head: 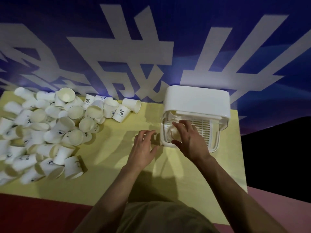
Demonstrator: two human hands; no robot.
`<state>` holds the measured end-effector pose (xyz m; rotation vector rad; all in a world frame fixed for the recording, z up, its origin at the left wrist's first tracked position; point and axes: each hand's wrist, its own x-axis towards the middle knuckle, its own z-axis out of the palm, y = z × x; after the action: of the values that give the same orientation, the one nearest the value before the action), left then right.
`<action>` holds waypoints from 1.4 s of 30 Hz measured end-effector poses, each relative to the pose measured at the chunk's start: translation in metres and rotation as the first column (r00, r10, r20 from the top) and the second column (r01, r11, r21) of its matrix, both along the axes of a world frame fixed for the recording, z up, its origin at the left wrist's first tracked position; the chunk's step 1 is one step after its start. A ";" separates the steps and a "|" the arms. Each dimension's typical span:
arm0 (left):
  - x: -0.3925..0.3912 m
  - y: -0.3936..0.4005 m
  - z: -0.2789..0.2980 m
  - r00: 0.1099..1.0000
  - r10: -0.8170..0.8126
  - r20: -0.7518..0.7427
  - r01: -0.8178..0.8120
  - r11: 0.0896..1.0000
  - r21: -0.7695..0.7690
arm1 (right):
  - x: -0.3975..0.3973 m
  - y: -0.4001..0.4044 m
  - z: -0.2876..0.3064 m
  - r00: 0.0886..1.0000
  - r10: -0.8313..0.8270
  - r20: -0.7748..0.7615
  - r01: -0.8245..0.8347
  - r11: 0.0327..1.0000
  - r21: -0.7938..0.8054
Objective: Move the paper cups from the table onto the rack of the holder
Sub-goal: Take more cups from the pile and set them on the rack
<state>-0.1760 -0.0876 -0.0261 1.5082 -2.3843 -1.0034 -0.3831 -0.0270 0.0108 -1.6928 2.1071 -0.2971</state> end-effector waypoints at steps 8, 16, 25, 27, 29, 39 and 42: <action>0.038 0.001 0.000 0.997 0.065 0.036 -0.066 0.997 0.030 | 0.009 -0.012 -0.017 0.999 0.006 -0.049 0.001 0.990 0.140; 0.071 -0.019 0.001 0.989 0.147 0.028 -0.148 0.989 0.031 | 0.030 -0.003 -0.006 0.993 -0.020 -0.114 0.027 0.998 0.058; 0.095 -0.088 -0.012 0.971 0.231 0.063 -0.232 0.973 -0.003 | 0.079 -0.024 0.011 0.999 -0.007 -0.034 0.004 0.996 -0.086; 0.098 -0.102 -0.018 0.969 0.235 0.069 -0.236 0.972 -0.005 | 0.087 -0.032 0.011 1.000 0.008 -0.024 -0.010 0.996 -0.091; 0.100 -0.115 -0.024 0.970 0.229 0.081 -0.229 0.973 -0.008 | 0.093 -0.042 0.010 1.000 0.019 -0.016 -0.020 0.996 -0.090; 0.092 -0.160 -0.058 0.980 0.111 0.163 -0.119 0.992 0.040 | 0.105 -0.100 -0.002 1.000 0.016 -0.003 -0.016 0.998 -0.055; 0.086 -0.170 -0.069 0.980 0.102 0.173 -0.110 0.993 0.035 | 0.102 -0.117 -0.010 1.000 0.013 0.004 -0.012 0.999 -0.031</action>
<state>-0.0898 -0.2572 -0.0950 1.7842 -2.3764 -0.9448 -0.2810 -0.1444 0.0012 -1.7205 2.0981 -0.3309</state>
